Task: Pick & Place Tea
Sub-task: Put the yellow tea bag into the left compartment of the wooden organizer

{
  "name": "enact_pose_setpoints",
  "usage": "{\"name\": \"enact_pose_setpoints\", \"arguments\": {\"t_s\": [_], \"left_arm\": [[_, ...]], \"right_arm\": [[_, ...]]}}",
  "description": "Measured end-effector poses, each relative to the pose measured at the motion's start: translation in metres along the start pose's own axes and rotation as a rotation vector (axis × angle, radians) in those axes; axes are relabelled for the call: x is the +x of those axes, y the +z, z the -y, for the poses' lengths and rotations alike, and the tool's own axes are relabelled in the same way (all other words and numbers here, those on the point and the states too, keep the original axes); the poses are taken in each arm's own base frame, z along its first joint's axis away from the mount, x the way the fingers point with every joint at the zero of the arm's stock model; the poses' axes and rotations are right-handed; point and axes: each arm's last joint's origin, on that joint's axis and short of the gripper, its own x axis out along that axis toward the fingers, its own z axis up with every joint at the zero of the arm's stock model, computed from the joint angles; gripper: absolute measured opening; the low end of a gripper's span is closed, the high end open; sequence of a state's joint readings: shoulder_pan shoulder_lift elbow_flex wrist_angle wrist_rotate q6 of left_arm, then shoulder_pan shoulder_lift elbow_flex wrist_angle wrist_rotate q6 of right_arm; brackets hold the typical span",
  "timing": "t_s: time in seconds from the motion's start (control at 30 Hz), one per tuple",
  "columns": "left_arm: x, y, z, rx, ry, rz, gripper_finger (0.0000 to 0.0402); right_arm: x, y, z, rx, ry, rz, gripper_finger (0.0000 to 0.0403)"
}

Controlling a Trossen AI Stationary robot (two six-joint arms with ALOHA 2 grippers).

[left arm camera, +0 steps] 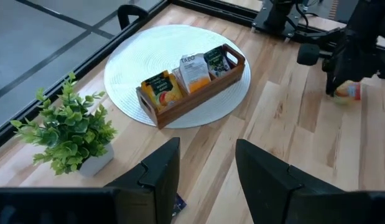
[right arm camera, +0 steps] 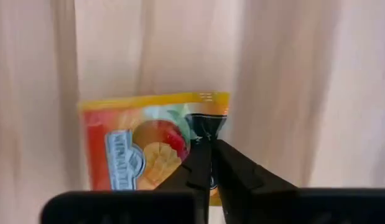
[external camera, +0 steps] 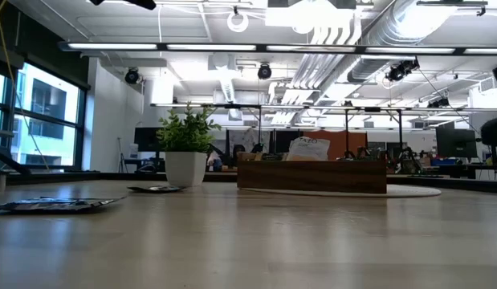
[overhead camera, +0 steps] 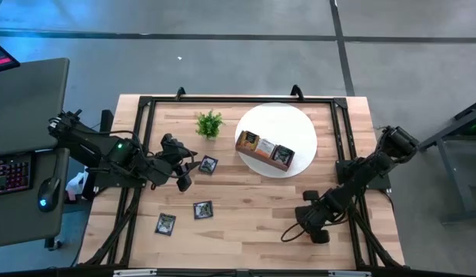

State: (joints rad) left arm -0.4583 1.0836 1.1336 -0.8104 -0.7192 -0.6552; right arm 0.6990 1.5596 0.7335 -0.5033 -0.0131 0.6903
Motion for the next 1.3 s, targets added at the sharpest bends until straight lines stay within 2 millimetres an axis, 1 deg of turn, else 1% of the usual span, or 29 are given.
{"name": "enact_pose_setpoints", "arguments": {"t_s": [0.1,0.17,0.23,0.3,0.33,0.4,0.5,0.57,0.63,0.67,0.73,0.8,0.9,1.03,1.13,1.3], "left_arm": [[0.0,0.0,0.0,0.001,0.001,0.0,0.0154],[0.0,0.0,0.0,0.002,0.001,0.0,0.0154],[0.0,0.0,0.0,0.004,0.004,0.002,0.0154],[0.0,0.0,0.0,0.004,0.007,0.004,0.0154],[0.0,0.0,0.0,0.005,0.008,0.004,0.0154],[0.0,0.0,0.0,0.005,0.008,0.004,0.0154],[0.0,0.0,0.0,0.007,0.009,0.002,0.0154],[0.0,0.0,-0.001,0.009,0.01,0.0,0.0154],[0.0,-0.001,-0.001,0.011,0.009,-0.005,0.0154],[0.0,-0.001,-0.001,0.012,0.006,-0.008,0.0154],[0.0,-0.002,-0.001,0.018,0.008,-0.015,0.0154],[0.0,-0.002,-0.002,0.026,0.013,-0.022,0.0154],[0.0,-0.004,-0.003,0.038,0.021,-0.033,0.0154],[0.0,-0.005,-0.004,0.052,0.032,-0.046,0.0154],[0.0,-0.006,-0.005,0.061,0.037,-0.054,0.0154],[0.0,-0.006,-0.005,0.06,0.037,-0.053,0.0154]], "right_arm": [[-0.01,0.016,0.006,0.003,-0.129,0.238,0.0003],[-0.016,0.027,0.012,0.007,-0.273,0.424,0.0007],[-0.022,0.043,0.017,0.021,-0.43,0.626,0.0008],[-0.03,0.06,0.027,0.017,-0.614,0.778,0.0003],[-0.034,0.069,0.032,0.014,-0.7,0.837,0.0002],[-0.042,0.09,0.045,0.014,-0.804,0.923,0.0003],[-0.057,0.117,0.071,0.021,-0.867,1.027,0.0002],[-0.063,0.129,0.093,0.037,-0.949,1.009,0.0002],[-0.067,0.137,0.114,0.066,-1.022,0.947,0.0001],[-0.068,0.141,0.123,0.063,-1.032,0.914,0.0001],[-0.07,0.151,0.135,0.045,-0.999,0.883,0.0001],[-0.066,0.161,0.141,0.016,-0.997,0.815,0.0001],[-0.058,0.176,0.146,-0.004,-1.063,0.666,0.0001],[-0.053,0.195,0.149,0.018,-1.074,0.522,0.0001],[-0.045,0.201,0.156,0.043,-1.069,0.409,0.0001],[-0.039,0.206,0.165,0.11,-1.073,0.333,0.0]]}}
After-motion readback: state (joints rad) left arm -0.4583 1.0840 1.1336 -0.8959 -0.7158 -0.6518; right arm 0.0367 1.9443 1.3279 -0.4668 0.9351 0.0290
